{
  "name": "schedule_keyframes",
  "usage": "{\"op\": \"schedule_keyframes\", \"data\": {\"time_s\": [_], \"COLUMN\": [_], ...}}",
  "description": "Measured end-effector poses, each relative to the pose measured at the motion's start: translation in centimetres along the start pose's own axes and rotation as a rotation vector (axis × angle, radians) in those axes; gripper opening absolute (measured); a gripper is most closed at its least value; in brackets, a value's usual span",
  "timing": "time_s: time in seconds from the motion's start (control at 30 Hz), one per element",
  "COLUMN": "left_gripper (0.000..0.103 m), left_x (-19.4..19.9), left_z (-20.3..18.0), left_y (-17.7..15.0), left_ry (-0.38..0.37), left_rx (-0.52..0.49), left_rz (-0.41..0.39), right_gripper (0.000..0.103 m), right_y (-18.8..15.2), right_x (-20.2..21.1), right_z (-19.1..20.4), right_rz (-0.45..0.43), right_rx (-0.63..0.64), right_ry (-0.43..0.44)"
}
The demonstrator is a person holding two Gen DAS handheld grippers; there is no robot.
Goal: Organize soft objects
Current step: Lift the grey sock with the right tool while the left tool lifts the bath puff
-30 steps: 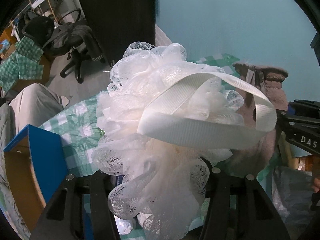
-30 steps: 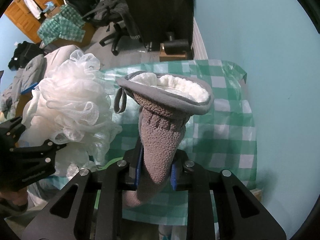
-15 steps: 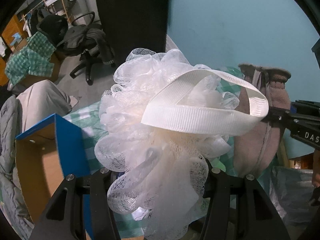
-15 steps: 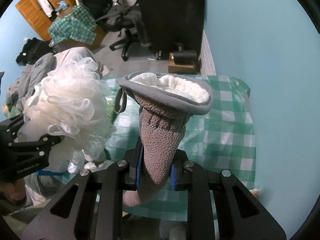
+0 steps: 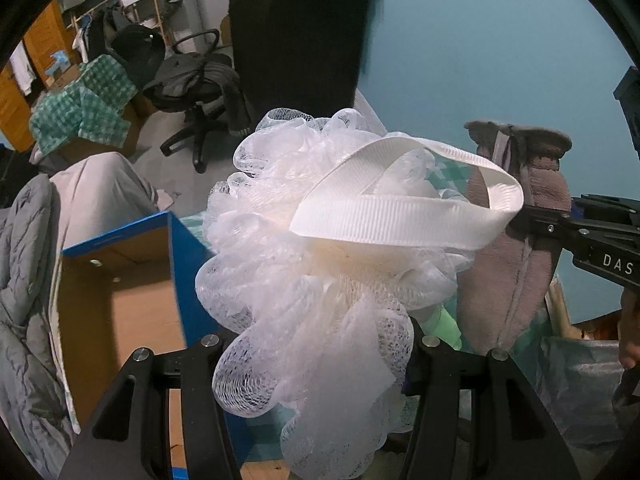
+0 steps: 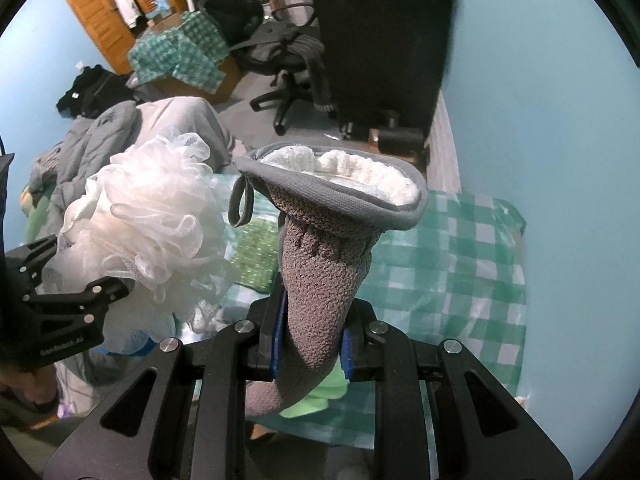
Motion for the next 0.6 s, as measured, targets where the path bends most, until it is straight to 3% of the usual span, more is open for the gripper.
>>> {"op": "schedule_keyframes", "data": {"time_s": [0.6], "left_gripper": [0.052], "left_x": [2.8], "left_z": [7.2], "left_y": [-2.6], "left_ry": [0.044], "left_rx": [0.129], "left_rz": [-0.018], "right_gripper": [0.02], "right_y": [2.1], "right_x": [-1.4], "right_z": [8.0], "right_rz": [-0.007], "right_rx": [0.112], "right_ry": [0.086]}}
Point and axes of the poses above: each gripper's, at about its wrist camera, not at the fingertips, and x roughly against the way its jaws point, z to its left, y to its top, the point moved 5 cm from there along -x, roughly the way its jaws point, and after that the axes turned 1 degree about y, right-handed, at the moved point
